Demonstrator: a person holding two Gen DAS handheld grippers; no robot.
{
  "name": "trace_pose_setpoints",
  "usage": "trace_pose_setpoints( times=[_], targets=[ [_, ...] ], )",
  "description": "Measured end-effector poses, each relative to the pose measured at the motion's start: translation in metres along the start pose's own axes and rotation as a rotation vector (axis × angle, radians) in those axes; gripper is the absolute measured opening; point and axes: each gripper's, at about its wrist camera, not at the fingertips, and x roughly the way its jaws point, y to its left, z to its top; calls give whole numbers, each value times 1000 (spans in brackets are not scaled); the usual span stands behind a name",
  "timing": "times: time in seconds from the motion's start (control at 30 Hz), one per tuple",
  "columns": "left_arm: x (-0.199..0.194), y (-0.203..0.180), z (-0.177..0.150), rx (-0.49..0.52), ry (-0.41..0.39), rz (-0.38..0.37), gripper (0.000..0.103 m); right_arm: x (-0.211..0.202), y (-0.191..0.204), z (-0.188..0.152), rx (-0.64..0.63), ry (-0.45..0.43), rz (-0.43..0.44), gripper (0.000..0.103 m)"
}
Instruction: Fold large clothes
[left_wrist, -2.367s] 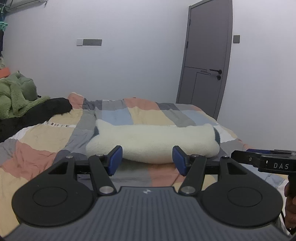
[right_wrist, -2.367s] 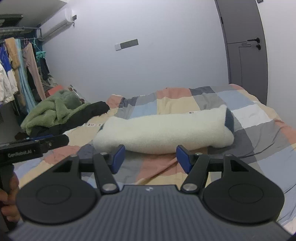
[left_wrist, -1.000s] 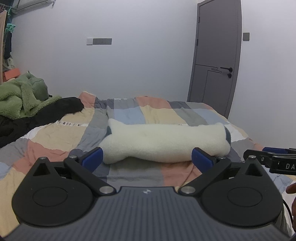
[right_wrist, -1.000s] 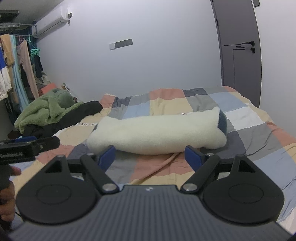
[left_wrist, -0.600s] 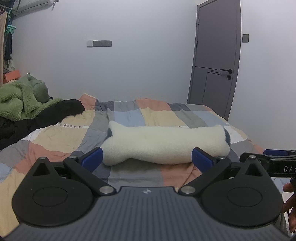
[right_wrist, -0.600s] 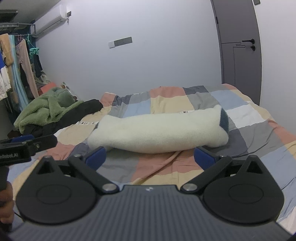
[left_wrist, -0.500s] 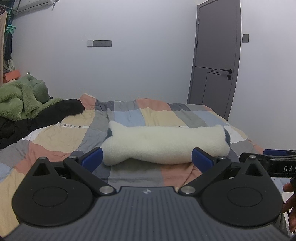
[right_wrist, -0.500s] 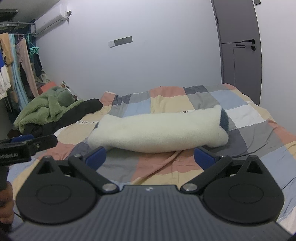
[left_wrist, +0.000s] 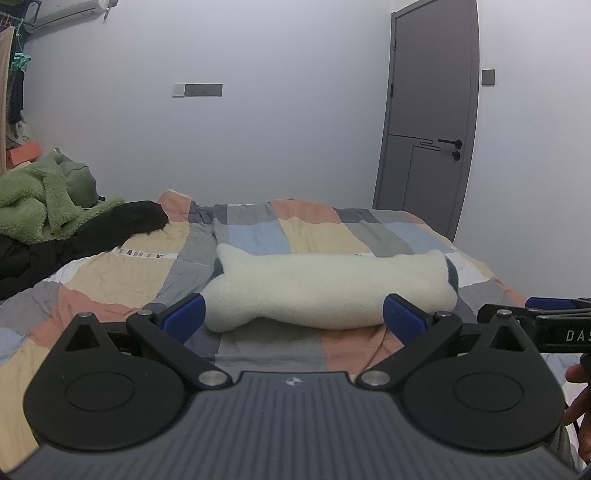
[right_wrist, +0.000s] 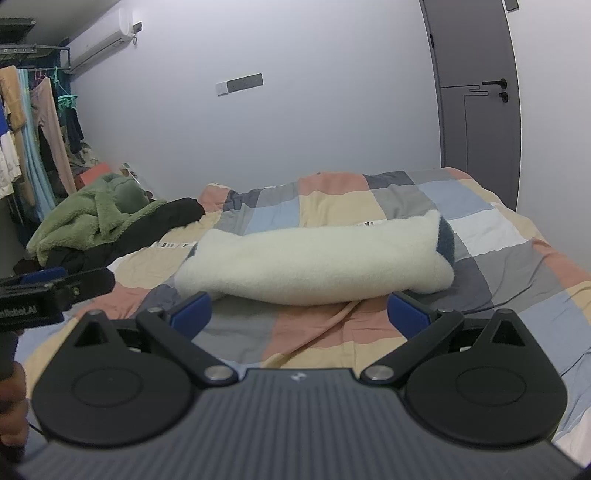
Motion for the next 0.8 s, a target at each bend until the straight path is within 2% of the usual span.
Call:
trace_pose_setpoints(
  times=[0.8],
  targets=[
    [-3,-5,0,5,-3,-3,103,-3,0,0,-4,0,4,103]
  ],
)
